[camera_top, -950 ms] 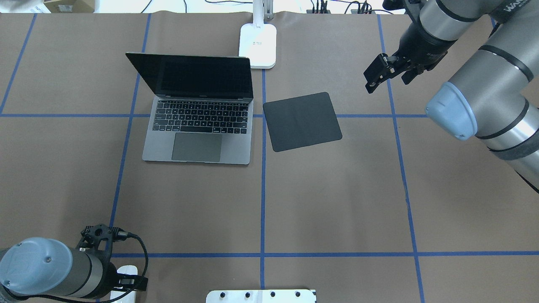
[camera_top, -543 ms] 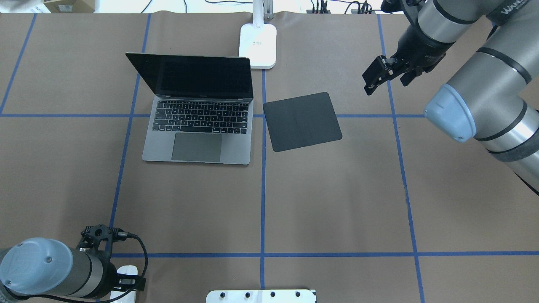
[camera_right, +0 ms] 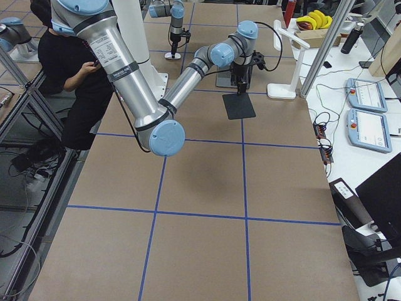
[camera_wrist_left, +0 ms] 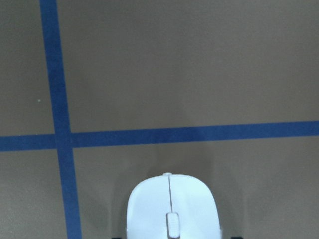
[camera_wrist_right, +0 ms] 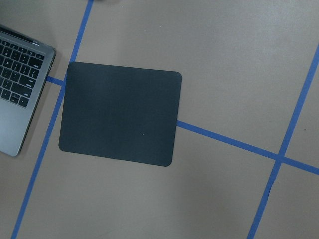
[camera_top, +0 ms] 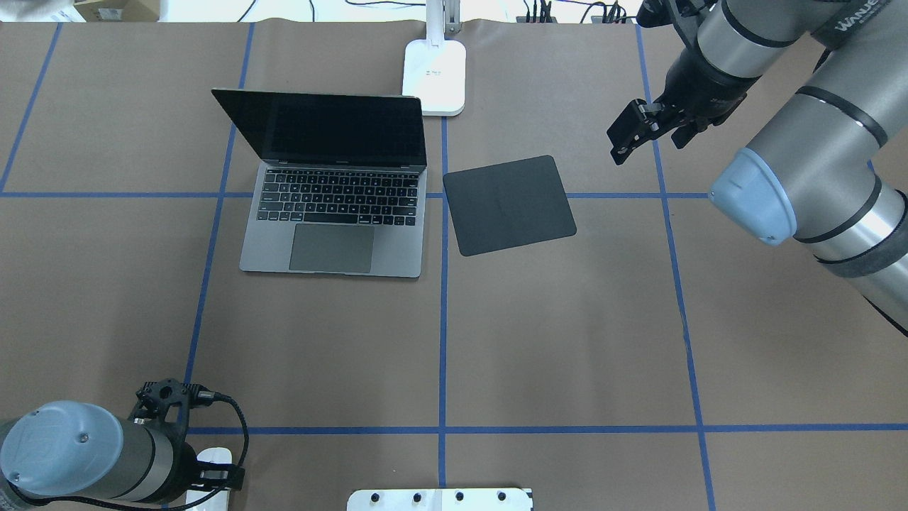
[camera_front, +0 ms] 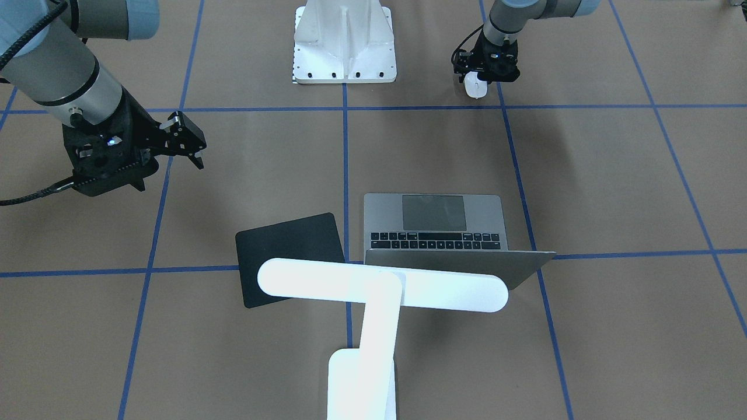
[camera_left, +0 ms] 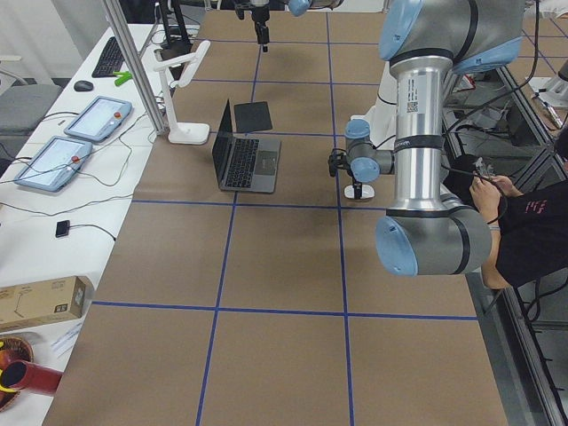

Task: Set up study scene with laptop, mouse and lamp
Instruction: 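Lower the left gripper over the white mouse and grasp it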

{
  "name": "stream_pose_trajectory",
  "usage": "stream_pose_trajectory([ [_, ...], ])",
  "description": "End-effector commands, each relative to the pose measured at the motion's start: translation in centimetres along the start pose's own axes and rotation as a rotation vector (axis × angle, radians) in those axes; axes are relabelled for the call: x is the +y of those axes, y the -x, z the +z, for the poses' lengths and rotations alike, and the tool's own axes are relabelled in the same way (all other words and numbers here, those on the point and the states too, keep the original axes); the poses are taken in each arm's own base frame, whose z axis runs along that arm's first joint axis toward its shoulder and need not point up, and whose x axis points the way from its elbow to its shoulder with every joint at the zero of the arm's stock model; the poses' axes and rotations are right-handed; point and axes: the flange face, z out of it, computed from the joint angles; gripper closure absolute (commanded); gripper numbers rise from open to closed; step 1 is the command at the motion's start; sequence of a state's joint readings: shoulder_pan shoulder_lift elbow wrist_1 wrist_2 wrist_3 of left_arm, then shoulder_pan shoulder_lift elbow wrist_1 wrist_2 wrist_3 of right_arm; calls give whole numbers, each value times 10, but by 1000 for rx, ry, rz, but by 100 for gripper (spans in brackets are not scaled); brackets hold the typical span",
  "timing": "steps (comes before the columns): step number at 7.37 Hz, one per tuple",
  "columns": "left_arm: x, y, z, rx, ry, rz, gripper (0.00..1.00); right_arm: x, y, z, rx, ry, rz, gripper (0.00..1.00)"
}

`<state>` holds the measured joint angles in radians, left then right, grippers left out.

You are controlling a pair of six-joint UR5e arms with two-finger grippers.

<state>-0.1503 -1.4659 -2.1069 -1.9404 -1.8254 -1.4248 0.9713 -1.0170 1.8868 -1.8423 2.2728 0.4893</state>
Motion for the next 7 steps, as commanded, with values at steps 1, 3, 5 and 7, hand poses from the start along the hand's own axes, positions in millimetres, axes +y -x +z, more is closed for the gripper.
stream_pose_trajectory([
  [1, -1, 1, 3, -3, 0, -1, 26, 0, 1, 2, 5, 0, -3, 0],
  [3, 0, 1, 2, 3, 0, 0, 32, 2, 6, 3, 7, -3, -13, 0],
  [5, 0, 0, 2, 7, -1, 2, 37, 2, 5, 3, 9, -3, -12, 0],
  [7, 0, -1, 0, 12, -2, 3, 37, 2, 5, 4, 11, -1, -12, 0],
])
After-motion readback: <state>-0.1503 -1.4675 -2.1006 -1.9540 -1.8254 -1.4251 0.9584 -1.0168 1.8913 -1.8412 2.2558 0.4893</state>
